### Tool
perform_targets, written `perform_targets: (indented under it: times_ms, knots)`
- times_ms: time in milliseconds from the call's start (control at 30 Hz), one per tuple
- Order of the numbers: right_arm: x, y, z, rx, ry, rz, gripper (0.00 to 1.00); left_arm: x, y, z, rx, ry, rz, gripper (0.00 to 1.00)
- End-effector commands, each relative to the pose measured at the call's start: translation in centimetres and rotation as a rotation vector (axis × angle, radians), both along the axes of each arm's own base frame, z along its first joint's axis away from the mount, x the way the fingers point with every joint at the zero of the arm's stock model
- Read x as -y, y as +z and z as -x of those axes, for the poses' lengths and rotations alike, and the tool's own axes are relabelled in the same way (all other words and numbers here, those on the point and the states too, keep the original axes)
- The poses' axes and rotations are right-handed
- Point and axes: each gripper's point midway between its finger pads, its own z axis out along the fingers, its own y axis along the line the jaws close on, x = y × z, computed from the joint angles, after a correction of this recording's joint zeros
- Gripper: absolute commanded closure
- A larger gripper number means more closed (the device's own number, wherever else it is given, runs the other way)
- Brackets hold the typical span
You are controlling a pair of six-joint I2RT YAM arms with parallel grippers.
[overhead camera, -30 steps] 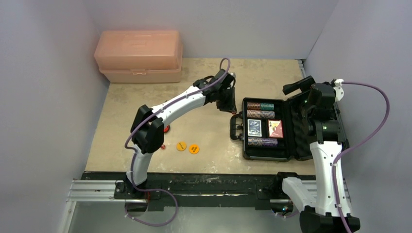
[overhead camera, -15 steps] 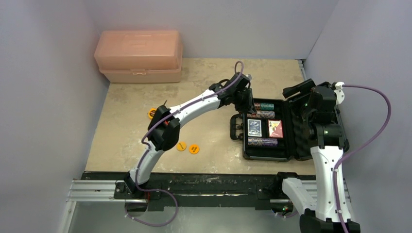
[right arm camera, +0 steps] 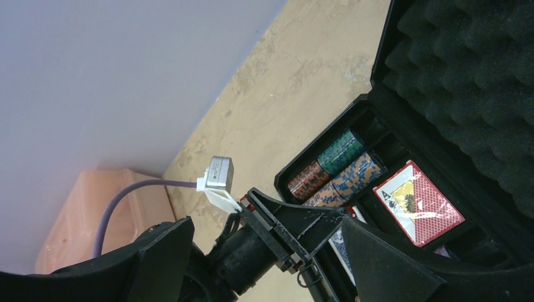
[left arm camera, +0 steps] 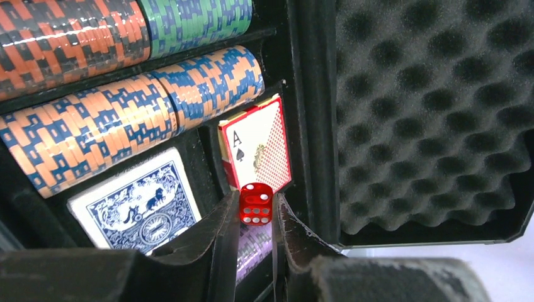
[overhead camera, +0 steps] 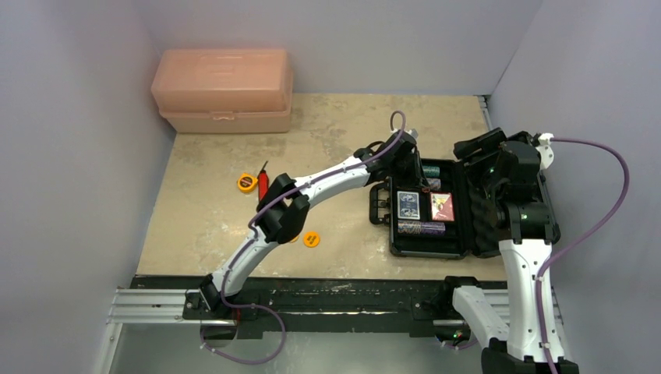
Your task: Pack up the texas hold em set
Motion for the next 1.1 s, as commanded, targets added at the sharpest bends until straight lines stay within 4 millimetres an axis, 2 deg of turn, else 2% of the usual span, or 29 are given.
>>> perform_targets:
  times_ms: [0,333,600,800,1067]
  knots:
    - [0.5,1.1,0.2,0.036,-0.017,0.036,0.08,1.8,2.2,-1.8,0.061,0.049,0.091,1.00]
    - [0.5,0.8,0.2,0.034,-0.019,0.050,0.07,2.4,-0.9,-2.1,0.028,0.061,0.071,1.00]
    - [0.6,0.6,0.1,0.034,-0.024,0.055,0.07,2.1,-2.8,-2.1,0.009,0.072,0.034,0.93]
    - [0.6,0.3,0.1,0.031,-0.024,0.055,0.07,1.9,-3.2,-2.2,-0.003,0.089,0.026,0.83]
    - [0.7,0.4,0.2,0.034,-0.028,0.057,0.07,1.6,-3.1,-2.0,-0.008,0.092,0.016,0.64]
